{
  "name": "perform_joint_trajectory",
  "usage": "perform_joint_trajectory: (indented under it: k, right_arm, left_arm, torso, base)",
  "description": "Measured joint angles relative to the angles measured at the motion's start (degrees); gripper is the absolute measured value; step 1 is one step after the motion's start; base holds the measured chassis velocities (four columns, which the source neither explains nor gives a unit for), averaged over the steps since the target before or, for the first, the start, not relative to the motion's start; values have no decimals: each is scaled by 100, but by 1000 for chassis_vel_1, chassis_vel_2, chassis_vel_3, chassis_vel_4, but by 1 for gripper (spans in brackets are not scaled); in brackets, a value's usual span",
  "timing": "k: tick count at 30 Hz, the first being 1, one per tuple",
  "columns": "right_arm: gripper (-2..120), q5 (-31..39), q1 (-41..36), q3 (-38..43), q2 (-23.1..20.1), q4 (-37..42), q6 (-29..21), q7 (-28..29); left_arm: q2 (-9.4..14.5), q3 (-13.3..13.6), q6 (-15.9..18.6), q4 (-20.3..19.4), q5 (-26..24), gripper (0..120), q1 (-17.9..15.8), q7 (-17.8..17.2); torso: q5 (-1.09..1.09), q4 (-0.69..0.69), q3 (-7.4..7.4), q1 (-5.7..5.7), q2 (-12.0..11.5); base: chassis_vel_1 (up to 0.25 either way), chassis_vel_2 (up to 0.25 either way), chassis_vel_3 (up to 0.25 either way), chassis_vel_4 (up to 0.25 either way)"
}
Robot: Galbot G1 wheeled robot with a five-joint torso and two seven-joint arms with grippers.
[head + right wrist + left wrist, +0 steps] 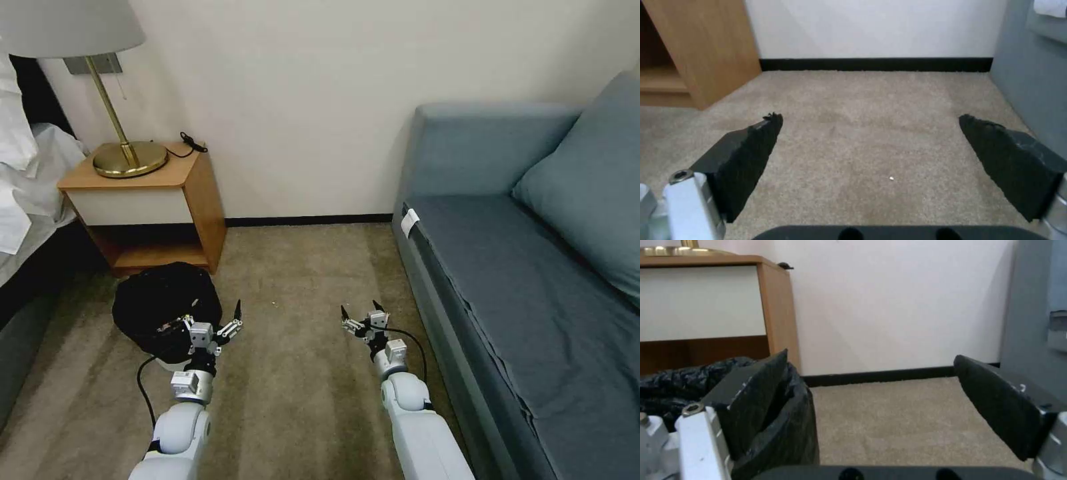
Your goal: Pick up the trash bin, then pick up the garbage on the floor and place it into the trash bin.
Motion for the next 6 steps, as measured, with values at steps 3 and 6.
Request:
perform_joint_trajectory:
  k: [3,6]
  right_arm:
    - [100,-2,-2,0,-2,0,0,0]
    - [100,-2,-2,0,-3,0,0,0]
  left_arm:
    - [2,-3,0,-1,0,100,2,-2]
    - [3,-5,0,-2,-2,100,4,-4]
  torso:
    - [0,0,0,0,0]
    - [0,0,0,0,0]
  base:
    - [0,0,0,0]
    - [0,0,0,0]
